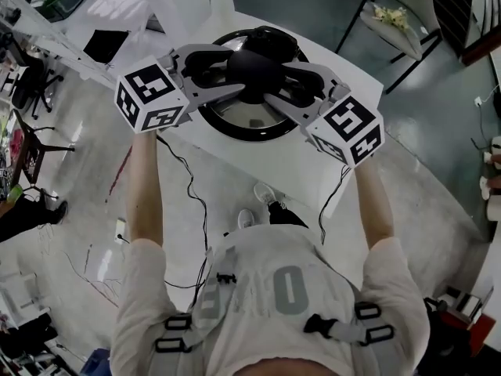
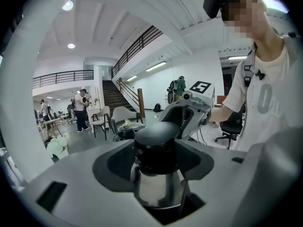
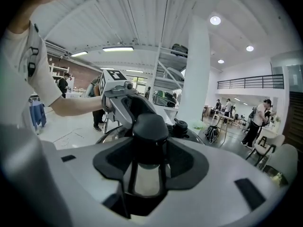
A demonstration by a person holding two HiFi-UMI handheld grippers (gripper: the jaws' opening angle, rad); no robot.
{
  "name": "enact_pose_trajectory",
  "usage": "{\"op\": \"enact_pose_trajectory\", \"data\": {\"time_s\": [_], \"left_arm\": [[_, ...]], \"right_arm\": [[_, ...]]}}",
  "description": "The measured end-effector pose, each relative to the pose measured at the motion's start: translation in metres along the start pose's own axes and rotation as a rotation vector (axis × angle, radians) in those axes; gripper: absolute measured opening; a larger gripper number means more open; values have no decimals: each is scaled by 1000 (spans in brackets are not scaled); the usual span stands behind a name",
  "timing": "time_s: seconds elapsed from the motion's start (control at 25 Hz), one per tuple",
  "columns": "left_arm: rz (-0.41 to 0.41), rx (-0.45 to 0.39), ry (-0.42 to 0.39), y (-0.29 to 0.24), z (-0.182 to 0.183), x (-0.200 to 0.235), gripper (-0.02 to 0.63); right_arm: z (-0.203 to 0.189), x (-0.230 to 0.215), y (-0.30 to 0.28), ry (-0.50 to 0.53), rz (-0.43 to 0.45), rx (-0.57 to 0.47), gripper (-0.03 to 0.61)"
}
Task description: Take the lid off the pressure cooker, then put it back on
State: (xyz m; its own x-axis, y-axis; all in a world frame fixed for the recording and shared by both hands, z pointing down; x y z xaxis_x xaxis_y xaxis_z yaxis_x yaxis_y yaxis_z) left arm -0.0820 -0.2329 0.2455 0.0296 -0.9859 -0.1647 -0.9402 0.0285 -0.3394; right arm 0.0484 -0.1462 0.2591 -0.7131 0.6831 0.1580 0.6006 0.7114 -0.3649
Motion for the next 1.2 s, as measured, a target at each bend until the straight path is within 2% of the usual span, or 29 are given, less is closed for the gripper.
{"op": "enact_pose_trajectory", "data": {"time_s": [0.2, 0.36, 0.52, 0.8, 1.0, 1.2], "left_arm": [[-59, -20, -44, 3, 6, -51, 262], [-73, -35, -32, -19, 5, -96, 262], [-81, -35, -21, -52, 11, -126, 262], [-56, -21, -1, -130, 27, -189, 262], [-33, -9, 34, -157, 8, -192, 262], [-4, 41, 57, -176, -17, -190, 262]], "right_arm": [[-9, 48, 36, -29, -76, 14, 221], [-34, 68, 74, -46, -84, 41, 221], [-58, 68, 112, -59, -98, 61, 221], [-115, 55, 193, -70, -68, 78, 221], [-145, 41, 193, -72, -31, 98, 221], [-174, 30, 180, -69, 4, 114, 221]]}}
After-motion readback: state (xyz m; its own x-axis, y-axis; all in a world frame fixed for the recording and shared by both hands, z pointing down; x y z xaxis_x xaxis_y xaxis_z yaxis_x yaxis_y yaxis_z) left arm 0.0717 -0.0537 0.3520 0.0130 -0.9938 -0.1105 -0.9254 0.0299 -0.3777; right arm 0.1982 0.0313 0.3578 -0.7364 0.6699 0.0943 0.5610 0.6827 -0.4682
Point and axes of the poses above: the fingertips, and each gripper's own axes: y backward along the fingers, x to its left, z out of its top, the point moved 7 cm from there along y, backward along the fingers, and after that the axes turned 5 degrees about z, right-handed, at the moved point
